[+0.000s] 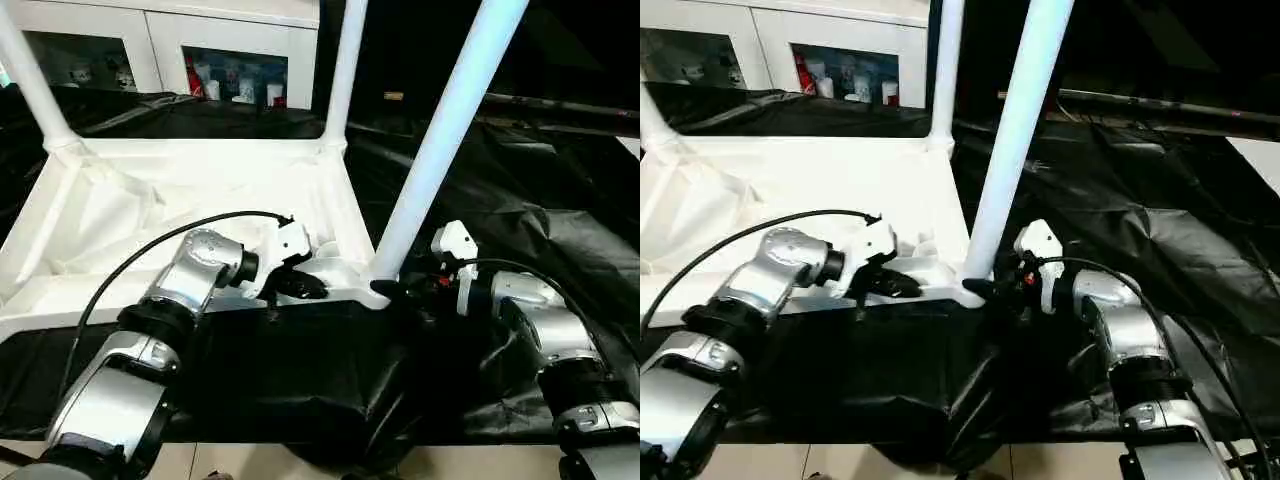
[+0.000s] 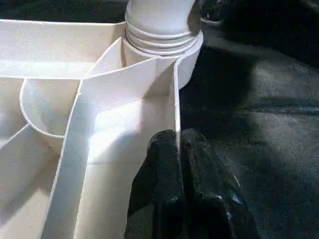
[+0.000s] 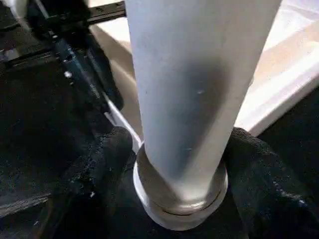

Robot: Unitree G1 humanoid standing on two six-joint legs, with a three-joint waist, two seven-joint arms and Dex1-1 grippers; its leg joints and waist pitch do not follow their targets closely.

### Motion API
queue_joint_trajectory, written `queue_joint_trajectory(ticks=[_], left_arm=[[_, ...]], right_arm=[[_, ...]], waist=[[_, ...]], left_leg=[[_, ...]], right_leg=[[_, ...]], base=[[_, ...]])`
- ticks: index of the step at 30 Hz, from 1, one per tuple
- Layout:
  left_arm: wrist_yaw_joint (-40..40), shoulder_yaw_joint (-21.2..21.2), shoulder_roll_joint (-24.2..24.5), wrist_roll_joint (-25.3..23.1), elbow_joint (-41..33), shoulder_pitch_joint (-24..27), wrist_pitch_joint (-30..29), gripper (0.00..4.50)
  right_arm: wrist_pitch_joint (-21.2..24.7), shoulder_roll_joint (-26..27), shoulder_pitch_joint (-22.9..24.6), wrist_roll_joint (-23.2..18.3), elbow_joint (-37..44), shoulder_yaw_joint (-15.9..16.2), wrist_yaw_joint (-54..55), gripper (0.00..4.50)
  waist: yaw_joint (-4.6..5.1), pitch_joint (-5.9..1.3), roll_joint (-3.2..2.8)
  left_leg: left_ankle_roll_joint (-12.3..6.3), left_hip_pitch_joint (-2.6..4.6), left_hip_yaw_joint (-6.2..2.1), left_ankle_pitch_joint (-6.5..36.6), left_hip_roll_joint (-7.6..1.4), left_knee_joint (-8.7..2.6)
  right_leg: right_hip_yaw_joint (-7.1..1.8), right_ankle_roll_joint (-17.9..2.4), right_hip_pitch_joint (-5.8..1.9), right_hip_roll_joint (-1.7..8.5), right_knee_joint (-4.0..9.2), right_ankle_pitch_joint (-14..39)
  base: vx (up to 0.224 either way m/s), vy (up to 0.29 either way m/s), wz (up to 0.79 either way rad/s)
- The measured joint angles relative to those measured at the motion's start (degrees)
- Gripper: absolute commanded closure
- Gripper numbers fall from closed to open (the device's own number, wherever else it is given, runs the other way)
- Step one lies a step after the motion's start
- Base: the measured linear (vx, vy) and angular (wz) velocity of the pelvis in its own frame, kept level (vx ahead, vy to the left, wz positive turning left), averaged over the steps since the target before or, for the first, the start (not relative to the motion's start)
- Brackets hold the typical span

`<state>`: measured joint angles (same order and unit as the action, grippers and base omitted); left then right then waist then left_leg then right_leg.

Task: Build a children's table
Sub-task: Rotate leg to tighten

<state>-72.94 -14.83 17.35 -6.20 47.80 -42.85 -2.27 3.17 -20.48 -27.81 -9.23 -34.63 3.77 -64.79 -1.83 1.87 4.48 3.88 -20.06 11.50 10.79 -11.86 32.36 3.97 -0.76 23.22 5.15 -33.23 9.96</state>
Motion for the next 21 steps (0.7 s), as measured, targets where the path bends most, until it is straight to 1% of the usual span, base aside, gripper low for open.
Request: queue_joint_trajectory(ticks=[2, 5, 6, 9, 14, 16, 17, 19, 20, 21], left_arm=[[-0.5, 0.0, 0.2, 0.1, -0.5, 0.4, -0.1, 4.5], [-0.6, 0.0, 0.3, 0.2, -0.9, 0.7, -0.3, 4.5], [-0.6, 0.0, 0.3, 0.2, -1.0, 0.8, -0.3, 4.5], [-0.6, -0.1, 0.4, 0.3, -1.3, 1.0, -0.6, 4.5], [0.0, -0.1, -0.1, 0.3, -1.5, 1.2, -0.8, 4.5], [3.5, 0.1, -1.5, 0.0, 0.1, 0.4, -0.6, 4.5], [7.1, 0.5, -2.7, -0.4, 1.7, -0.2, -0.5, 4.5], [11.1, 0.7, -4.0, -1.1, 3.0, -0.8, -0.5, 4.5], [14.1, 1.1, -5.2, -1.5, 3.8, -1.2, -1.0, 4.5], [15.7, 1.1, -5.9, -1.6, 4.4, -1.6, -1.4, 4.5]], right_arm=[[0.0, 0.0, -0.1, 0.0, -0.4, 0.1, -0.6, 1.87], [0.0, 0.0, -0.1, 0.0, -0.5, 0.1, -0.7, 2.2], [0.1, 0.0, -0.1, 0.0, -0.5, 0.1, -0.7, 2.2], [0.2, 0.1, 0.0, 0.0, -0.5, 0.2, -0.8, 2.45], [0.5, 0.5, 0.4, -0.2, -0.3, -0.1, -0.5, 2.51], [1.2, 1.7, 1.0, -0.3, -0.3, -1.3, 2.9, 2.52], [1.2, 2.8, 1.0, 0.2, -0.8, -2.0, 7.1, 2.52], [1.1, 4.9, 0.7, 0.8, -2.0, -3.0, 13.0, 2.52], [1.2, 7.1, 0.6, 0.9, -2.8, -4.3, 18.0, 2.53], [1.2, 8.1, 0.5, 0.9, -3.1, -4.8, 20.9, 2.53]], waist=[[-0.06, 0.01, 0.01], [-0.1, 0.01, 0.02], [-0.11, 0.01, 0.02], [-0.12, 0.01, 0.02], [-0.12, -0.01, 0.05], [-0.23, -0.06, 0.09], [-0.25, -0.1, 0.17], [-0.18, -0.17, 0.3], [-0.09, -0.22, 0.37], [0.03, -0.23, 0.37]], left_leg=[[0.0, 0.02, 0.01, 0.0, 0.0, 0.07], [0.17, 0.04, 0.02, 0.1, 0.0, 0.19], [0.27, 0.03, 0.02, 0.1, 0.0, 0.22], [0.33, 0.04, 0.01, 0.2, 0.0, 0.25], [0.33, 0.04, 0.01, 0.2, 0.0, 0.26], [0.34, 0.12, 0.0, 0.2, 0.01, 0.33], [0.37, 0.13, 0.0, 0.1, 0.01, 0.42], [0.4, 0.12, -0.02, 0.1, 0.02, 0.61], [0.4, 0.13, -0.03, 0.1, 0.04, 0.66], [0.4, 0.2, -0.05, 0.1, 0.05, 0.77]], right_leg=[[-0.02, 0.0, -0.01, 0.0, -0.04, 0.0], [-0.06, 0.0, -0.02, 0.02, -0.19, 0.0], [-0.07, 0.0, -0.02, 0.02, -0.23, 0.0], [-0.08, 0.0, -0.02, 0.02, -0.3, 0.0], [-0.09, 0.0, -0.04, 0.02, -0.32, 0.0], [-0.1, 0.0, -0.15, 0.04, -0.36, 0.0], [-0.1, 0.0, -0.18, 0.07, -0.42, 0.0], [-0.12, 0.1, -0.19, 0.1, -0.5, 0.0], [-0.14, 0.2, -0.22, 0.12, -0.49, 0.1], [-0.15, 0.3, -0.19, 0.13, -0.48, 0.1]], base=[[0.0, 0.0, 0.0], [0.0, 0.0, 0.0], [0.0, 0.0, 0.0], [0.0, 0.0, 0.0], [0.0, 0.0, 0.0], [0.0, 0.0, 0.0], [0.0, 0.0, 0.0], [-0.025, 0.002, 0.0], [0.0, 0.0, 0.0], [0.0, 0.0, 0.0]])
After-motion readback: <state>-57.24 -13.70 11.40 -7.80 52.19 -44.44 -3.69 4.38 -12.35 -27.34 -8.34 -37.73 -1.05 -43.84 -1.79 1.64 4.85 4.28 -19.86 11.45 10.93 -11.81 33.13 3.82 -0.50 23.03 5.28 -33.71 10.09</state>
